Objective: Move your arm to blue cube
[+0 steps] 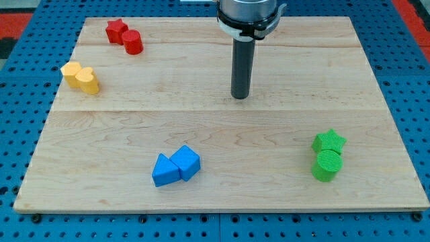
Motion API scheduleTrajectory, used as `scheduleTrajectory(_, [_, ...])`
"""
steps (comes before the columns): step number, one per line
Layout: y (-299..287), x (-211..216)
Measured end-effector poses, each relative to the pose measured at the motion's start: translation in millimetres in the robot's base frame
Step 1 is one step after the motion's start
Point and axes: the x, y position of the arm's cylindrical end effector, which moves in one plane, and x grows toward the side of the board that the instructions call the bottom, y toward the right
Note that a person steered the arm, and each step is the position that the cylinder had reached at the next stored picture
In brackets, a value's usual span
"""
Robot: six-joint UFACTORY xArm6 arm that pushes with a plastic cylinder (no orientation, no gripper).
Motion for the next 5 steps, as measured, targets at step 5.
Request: scheduleTrajectory(5, [29, 4])
